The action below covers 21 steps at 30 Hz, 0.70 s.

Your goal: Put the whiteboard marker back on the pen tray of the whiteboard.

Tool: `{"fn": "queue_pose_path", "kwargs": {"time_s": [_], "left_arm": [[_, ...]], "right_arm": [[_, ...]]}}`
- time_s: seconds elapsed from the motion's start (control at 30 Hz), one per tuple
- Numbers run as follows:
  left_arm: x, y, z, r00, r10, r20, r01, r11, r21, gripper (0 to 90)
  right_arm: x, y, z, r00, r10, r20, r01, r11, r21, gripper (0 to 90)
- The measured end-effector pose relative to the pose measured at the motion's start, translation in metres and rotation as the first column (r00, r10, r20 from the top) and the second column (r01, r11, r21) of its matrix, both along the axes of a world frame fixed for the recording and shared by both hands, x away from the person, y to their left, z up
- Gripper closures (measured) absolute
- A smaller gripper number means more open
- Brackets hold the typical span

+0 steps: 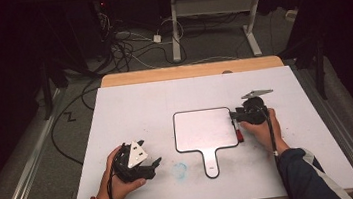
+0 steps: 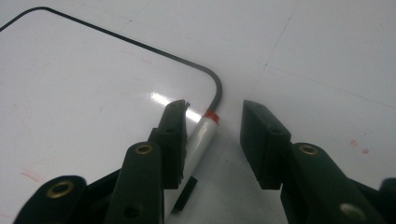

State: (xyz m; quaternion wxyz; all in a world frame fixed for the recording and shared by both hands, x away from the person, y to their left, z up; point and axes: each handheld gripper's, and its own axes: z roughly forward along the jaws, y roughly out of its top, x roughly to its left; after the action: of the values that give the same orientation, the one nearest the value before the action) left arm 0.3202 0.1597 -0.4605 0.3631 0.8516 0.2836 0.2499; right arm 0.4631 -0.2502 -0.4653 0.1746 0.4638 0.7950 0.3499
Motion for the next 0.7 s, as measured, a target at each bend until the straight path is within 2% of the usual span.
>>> {"fn": "queue_pose_path", "kwargs": {"time_s": [0.13,0.27,0.33,0.37,0.43,0.6,0.7], "left_arm": [[-0.001,0.000,0.001,1.0000,0.001,0.001,-0.001,1.0000,-0.001,20.0],[-0.001,0.001,0.000,1.0000,0.001,0.006,-0.001,1.0000,-0.002,20.0],[-0.001,0.000,0.000,1.0000,0.001,0.005,-0.001,1.0000,-0.001,20.0],[-0.001,0.000,0.000,1.0000,0.001,0.006,-0.001,1.0000,0.001,20.0],[-0.002,0.000,0.000,1.0000,-0.003,0.005,0.003,1.0000,0.004,20.1],[-0.003,0.000,0.000,1.0000,-0.005,0.007,0.004,1.0000,0.008,20.1],[-0.003,-0.001,0.000,1.0000,-0.005,0.007,0.005,0.9999,0.010,20.0]], "right_arm": [[0.000,-0.001,0.000,1.0000,0.000,0.007,0.000,1.000,0.004,56.3],[-0.003,-0.002,0.005,0.9990,0.020,0.040,-0.021,0.999,0.024,51.1],[-0.005,-0.002,0.008,0.9984,0.026,0.049,-0.027,1.000,0.012,49.2],[-0.007,-0.002,0.009,0.9975,0.045,0.054,-0.046,0.999,0.018,49.6],[-0.011,-0.002,0.009,0.9966,0.054,0.063,-0.054,0.999,-0.001,49.1],[-0.020,-0.007,0.011,0.9937,0.085,0.073,-0.086,0.996,0.014,48.3],[-0.026,-0.008,0.011,0.9914,0.104,0.079,-0.104,0.995,-0.001,48.6]]}}
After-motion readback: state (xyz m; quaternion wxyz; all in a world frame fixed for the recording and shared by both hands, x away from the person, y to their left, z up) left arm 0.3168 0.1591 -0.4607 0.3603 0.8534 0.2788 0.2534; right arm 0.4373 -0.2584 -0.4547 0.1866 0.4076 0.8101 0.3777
